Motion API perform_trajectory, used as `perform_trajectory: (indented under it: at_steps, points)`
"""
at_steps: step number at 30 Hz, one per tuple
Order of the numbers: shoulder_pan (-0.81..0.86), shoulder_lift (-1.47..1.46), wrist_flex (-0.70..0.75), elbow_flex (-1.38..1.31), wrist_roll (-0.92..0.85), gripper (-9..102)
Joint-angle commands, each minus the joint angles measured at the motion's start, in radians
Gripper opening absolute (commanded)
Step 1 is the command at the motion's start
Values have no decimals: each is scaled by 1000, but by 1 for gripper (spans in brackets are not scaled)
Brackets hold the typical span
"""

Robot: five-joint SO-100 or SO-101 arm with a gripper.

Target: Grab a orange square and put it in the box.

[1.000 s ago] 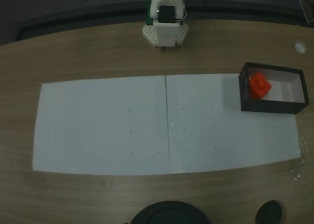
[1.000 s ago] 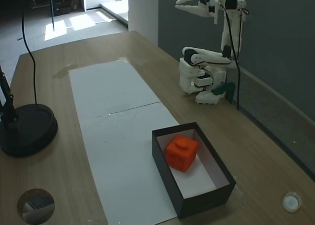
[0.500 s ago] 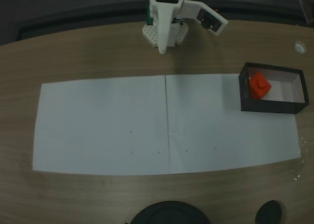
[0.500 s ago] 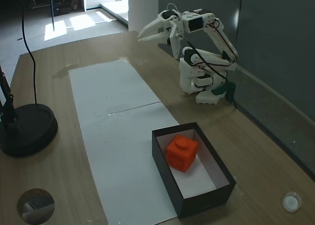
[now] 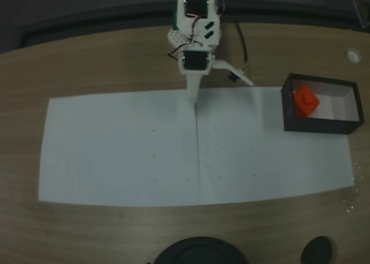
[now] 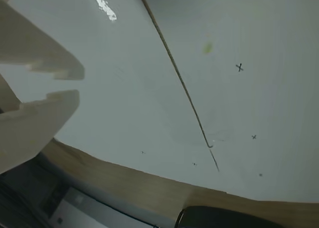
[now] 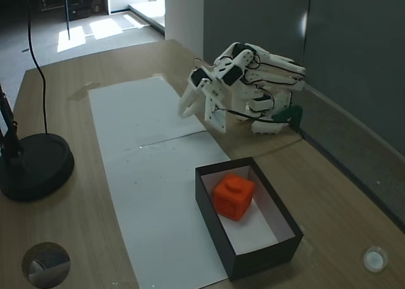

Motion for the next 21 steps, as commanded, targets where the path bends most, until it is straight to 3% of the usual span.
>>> perform_trajectory:
  at_steps: [1, 4, 21]
  points:
    - [5, 17, 89, -67, 5, 0]
    - [5, 15, 209, -97, 5, 0]
    - [11, 17, 206, -97, 40, 0]
